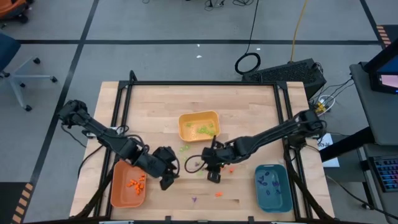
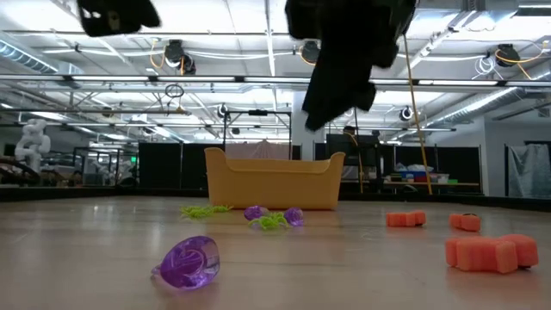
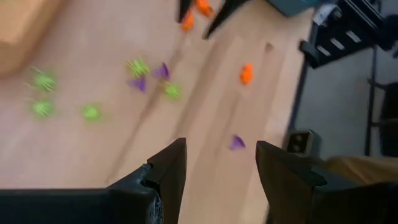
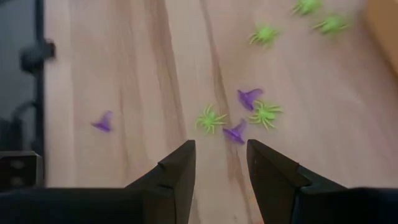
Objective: Sort Halloween decoration
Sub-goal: Put the violet witch hat toy into the blue bin
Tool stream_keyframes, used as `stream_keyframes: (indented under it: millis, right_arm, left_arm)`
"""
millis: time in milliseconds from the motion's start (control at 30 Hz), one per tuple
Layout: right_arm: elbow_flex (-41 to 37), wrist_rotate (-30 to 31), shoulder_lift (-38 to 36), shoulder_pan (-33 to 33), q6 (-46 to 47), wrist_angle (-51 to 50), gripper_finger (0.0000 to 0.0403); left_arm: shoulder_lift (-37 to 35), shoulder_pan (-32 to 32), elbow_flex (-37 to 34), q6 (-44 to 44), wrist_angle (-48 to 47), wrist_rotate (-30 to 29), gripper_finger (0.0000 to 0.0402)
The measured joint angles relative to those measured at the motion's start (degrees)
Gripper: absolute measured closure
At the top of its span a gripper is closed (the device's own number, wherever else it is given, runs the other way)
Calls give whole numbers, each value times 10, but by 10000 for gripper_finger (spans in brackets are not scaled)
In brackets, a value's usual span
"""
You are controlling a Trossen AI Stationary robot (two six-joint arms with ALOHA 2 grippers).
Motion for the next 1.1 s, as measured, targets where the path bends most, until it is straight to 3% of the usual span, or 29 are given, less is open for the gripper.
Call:
stream_keyframes:
  millis: [233,600,1100]
  right_arm:
    - [0,-42,69,0,-76,36,270]
    - [0,-42,103,-9,-169,64,267]
    - [0,-41,120,-13,-185,60,273]
  left_arm:
    - [0,-54,0,-45,-5,-34,210]
    - [0,-84,0,-82,-3,-113,210]
    - [0,-84,0,-83,-3,-122,210]
